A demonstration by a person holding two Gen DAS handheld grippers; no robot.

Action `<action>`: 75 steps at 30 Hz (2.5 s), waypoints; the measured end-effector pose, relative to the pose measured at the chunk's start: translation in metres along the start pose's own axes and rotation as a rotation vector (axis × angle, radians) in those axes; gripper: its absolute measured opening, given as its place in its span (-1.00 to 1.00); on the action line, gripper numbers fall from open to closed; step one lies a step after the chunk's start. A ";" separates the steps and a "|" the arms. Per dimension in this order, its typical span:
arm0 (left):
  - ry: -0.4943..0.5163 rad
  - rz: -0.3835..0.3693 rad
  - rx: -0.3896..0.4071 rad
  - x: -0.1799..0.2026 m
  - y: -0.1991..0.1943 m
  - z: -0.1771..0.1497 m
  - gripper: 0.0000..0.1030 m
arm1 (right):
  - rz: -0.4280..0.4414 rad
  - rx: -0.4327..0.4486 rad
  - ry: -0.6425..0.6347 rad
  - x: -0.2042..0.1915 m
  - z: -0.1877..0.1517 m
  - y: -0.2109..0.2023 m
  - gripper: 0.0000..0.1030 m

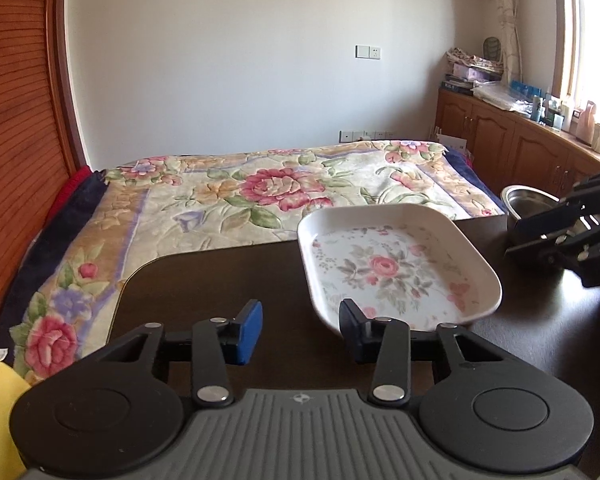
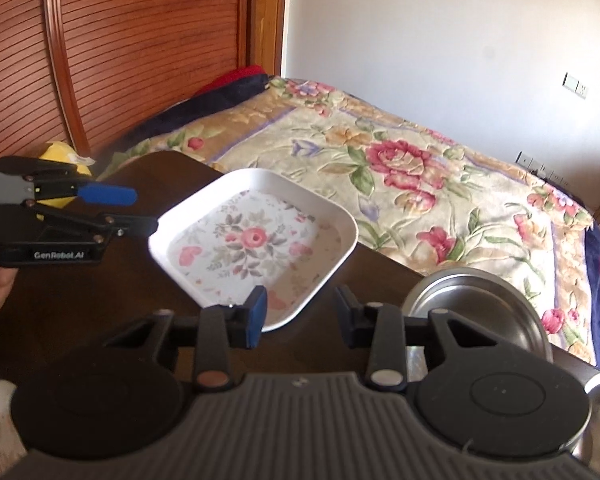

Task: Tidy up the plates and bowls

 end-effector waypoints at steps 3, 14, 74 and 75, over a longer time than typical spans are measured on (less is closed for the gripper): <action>-0.005 -0.017 -0.010 0.000 0.009 0.007 -0.24 | 0.004 -0.022 0.008 0.003 0.004 0.009 -0.26; -0.017 -0.049 -0.031 -0.001 0.028 0.019 -0.54 | 0.028 -0.079 0.026 0.012 0.012 0.027 -0.46; -0.032 -0.022 -0.078 0.013 -0.011 -0.017 -0.81 | 0.121 -0.061 0.115 -0.005 -0.020 0.003 -0.76; -0.035 -0.022 -0.082 0.013 -0.010 -0.019 -0.81 | 0.119 -0.062 0.119 -0.006 -0.021 0.004 -0.76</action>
Point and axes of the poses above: each gripper's, at about its wrist camera, not at the fingertips, and y roughly the way its jaws point, x to its right, z to its top, the point moved 6 cm from there along y, roughly the way its jaws point, and after that the axes turned 10 degrees about -x, right-handed, at the moved point
